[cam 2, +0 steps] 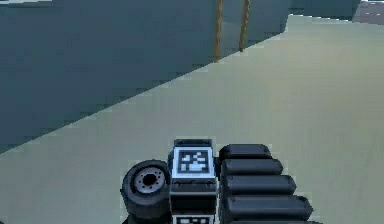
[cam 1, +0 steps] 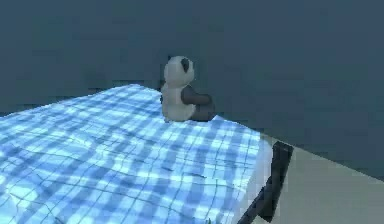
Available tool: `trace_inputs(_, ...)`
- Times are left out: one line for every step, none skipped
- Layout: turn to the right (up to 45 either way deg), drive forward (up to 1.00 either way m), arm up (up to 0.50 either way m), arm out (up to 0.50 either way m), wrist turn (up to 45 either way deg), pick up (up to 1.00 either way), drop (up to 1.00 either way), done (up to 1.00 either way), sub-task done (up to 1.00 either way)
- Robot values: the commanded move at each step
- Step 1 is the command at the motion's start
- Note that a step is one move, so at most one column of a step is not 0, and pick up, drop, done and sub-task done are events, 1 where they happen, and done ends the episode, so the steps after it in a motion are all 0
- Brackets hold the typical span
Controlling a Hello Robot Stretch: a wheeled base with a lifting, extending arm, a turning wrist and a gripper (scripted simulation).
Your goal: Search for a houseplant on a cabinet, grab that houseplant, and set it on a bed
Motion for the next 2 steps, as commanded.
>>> trace_inputs(45.0,0.0,0.0,0.0,0.0,0.0,0.0,0.0,0.0)
trace_inputs(45.0,0.0,0.0,0.0,0.0,0.0,0.0,0.0,0.0)
